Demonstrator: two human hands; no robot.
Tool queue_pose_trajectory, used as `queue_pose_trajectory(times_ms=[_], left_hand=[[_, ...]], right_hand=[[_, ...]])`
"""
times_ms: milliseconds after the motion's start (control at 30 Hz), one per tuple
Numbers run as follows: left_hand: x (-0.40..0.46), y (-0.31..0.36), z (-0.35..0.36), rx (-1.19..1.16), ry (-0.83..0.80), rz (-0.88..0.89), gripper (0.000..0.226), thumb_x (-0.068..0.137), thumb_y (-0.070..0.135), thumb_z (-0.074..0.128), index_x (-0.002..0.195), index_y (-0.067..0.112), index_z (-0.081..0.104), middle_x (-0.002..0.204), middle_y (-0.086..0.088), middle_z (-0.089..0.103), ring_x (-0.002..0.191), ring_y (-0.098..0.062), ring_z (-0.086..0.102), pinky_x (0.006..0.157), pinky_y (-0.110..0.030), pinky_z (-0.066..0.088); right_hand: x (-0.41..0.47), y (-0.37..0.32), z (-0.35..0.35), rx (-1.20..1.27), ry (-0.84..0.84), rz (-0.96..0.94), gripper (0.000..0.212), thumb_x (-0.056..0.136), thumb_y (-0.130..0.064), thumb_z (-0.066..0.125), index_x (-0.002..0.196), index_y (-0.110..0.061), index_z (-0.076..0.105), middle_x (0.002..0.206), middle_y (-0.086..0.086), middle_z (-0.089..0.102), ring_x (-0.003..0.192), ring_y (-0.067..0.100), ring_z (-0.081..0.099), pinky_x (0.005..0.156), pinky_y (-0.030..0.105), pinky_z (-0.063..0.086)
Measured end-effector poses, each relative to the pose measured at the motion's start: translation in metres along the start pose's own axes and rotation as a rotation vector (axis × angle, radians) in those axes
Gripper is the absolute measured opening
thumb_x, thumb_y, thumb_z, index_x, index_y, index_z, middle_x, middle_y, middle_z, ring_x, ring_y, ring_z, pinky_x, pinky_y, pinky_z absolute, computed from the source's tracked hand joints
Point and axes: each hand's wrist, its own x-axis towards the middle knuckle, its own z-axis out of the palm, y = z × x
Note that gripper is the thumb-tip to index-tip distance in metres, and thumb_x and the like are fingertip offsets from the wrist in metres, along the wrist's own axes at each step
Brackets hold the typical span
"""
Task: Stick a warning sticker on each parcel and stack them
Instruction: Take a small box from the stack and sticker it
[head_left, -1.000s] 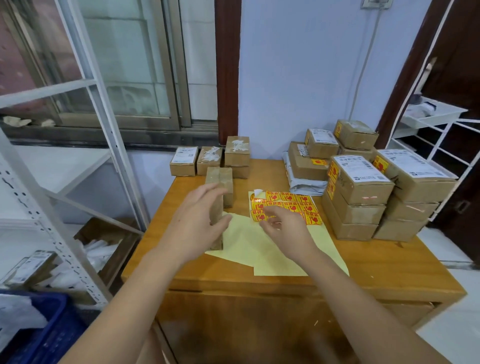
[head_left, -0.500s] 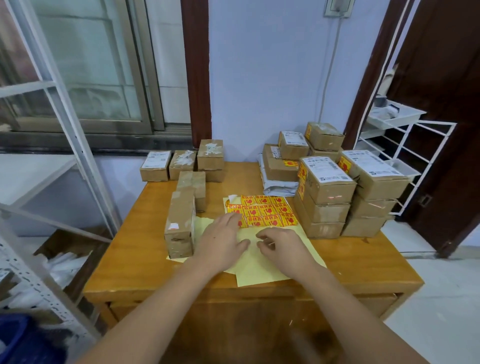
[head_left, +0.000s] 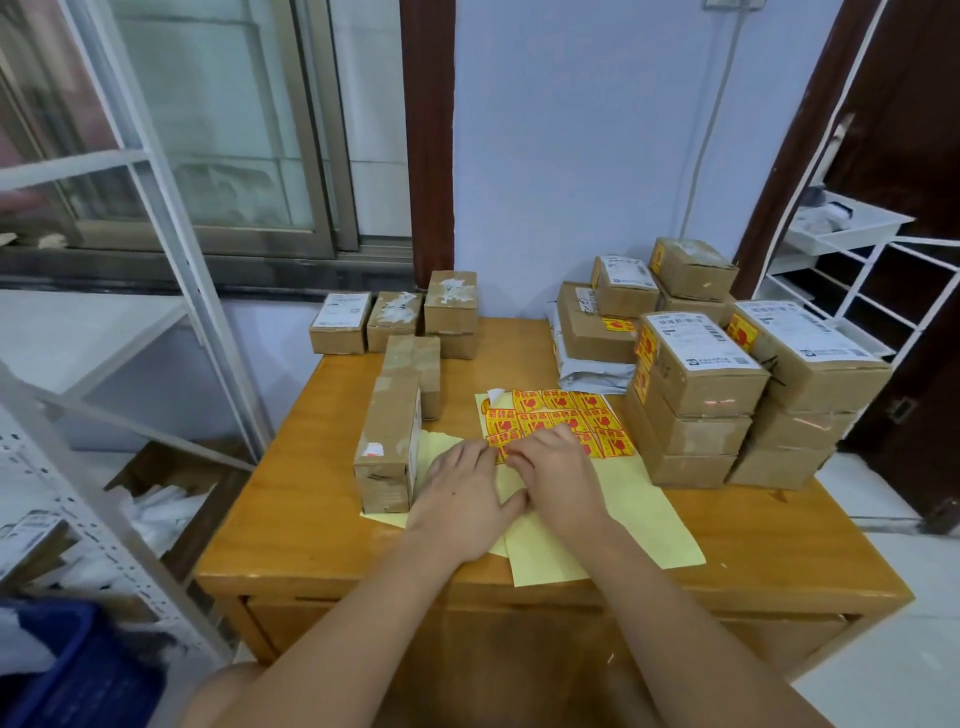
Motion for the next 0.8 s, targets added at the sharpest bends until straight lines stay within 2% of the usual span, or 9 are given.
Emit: queue_pose_trajectory(times_ms=[67, 200, 267, 400, 600, 800], left_hand=[[0.001, 0.0, -0.001, -0.008, 0.005, -0.003, 0.071, 0.098, 0.064, 0.04, 0.155, 0.022, 0.035, 0.157, 0.005, 0.035, 0.148, -0.015, 0.025, 0.123, -0.034, 0.015], [0.003, -0.003, 0.002, -0.001, -0.004, -0.019, 0.075, 0.098, 0.067, 0.038, 0.156, 0.02, 0.034, 0.159, 0.004, 0.034, 0.149, -0.016, 0.024, 0.125, -0.036, 0.016], [0.003, -0.002, 0.003, -0.001, -0.011, -0.025, 0.076, 0.098, 0.067, 0.038, 0.157, 0.02, 0.033, 0.16, 0.004, 0.033, 0.15, -0.016, 0.023, 0.125, -0.037, 0.015], [0.004, -0.002, 0.004, -0.005, -0.004, -0.02, 0.075, 0.098, 0.067, 0.038, 0.157, 0.02, 0.034, 0.161, 0.004, 0.032, 0.15, -0.016, 0.023, 0.125, -0.037, 0.015], [0.004, -0.002, 0.004, -0.018, 0.004, -0.029, 0.075, 0.098, 0.067, 0.041, 0.157, 0.021, 0.032, 0.16, 0.003, 0.034, 0.15, -0.017, 0.025, 0.125, -0.038, 0.017], [0.002, 0.0, 0.004, -0.111, 0.024, -0.067, 0.092, 0.093, 0.064, 0.055, 0.16, 0.019, 0.012, 0.162, -0.002, 0.035, 0.15, -0.02, 0.028, 0.124, -0.039, 0.02]], right_hand=[[-0.001, 0.0, 0.004, -0.004, 0.0, -0.023, 0.008, 0.078, -0.015, 0.085, 0.084, -0.016, 0.08, 0.077, -0.003, 0.07, 0.076, 0.025, 0.058, 0.068, 0.037, 0.054], [0.002, 0.008, 0.011, 0.03, -0.105, 0.144, 0.015, 0.088, -0.026, 0.076, 0.101, -0.02, 0.081, 0.097, -0.003, 0.073, 0.096, 0.025, 0.051, 0.087, 0.043, 0.048], [0.002, 0.01, 0.013, 0.011, -0.144, 0.152, 0.017, 0.091, -0.03, 0.072, 0.105, -0.023, 0.08, 0.103, -0.005, 0.073, 0.1, 0.024, 0.048, 0.089, 0.043, 0.045], [0.001, 0.013, 0.014, 0.005, -0.138, 0.157, 0.014, 0.094, -0.031, 0.069, 0.102, -0.028, 0.08, 0.103, -0.009, 0.073, 0.095, 0.018, 0.042, 0.086, 0.039, 0.04], [0.001, 0.009, 0.012, -0.04, -0.181, 0.168, 0.019, 0.1, -0.033, 0.06, 0.107, -0.029, 0.078, 0.107, -0.011, 0.07, 0.102, 0.02, 0.045, 0.087, 0.037, 0.036], [0.001, 0.007, 0.011, -0.051, -0.156, 0.171, 0.021, 0.103, -0.032, 0.055, 0.099, -0.023, 0.074, 0.096, -0.007, 0.069, 0.096, 0.02, 0.044, 0.082, 0.038, 0.037]])
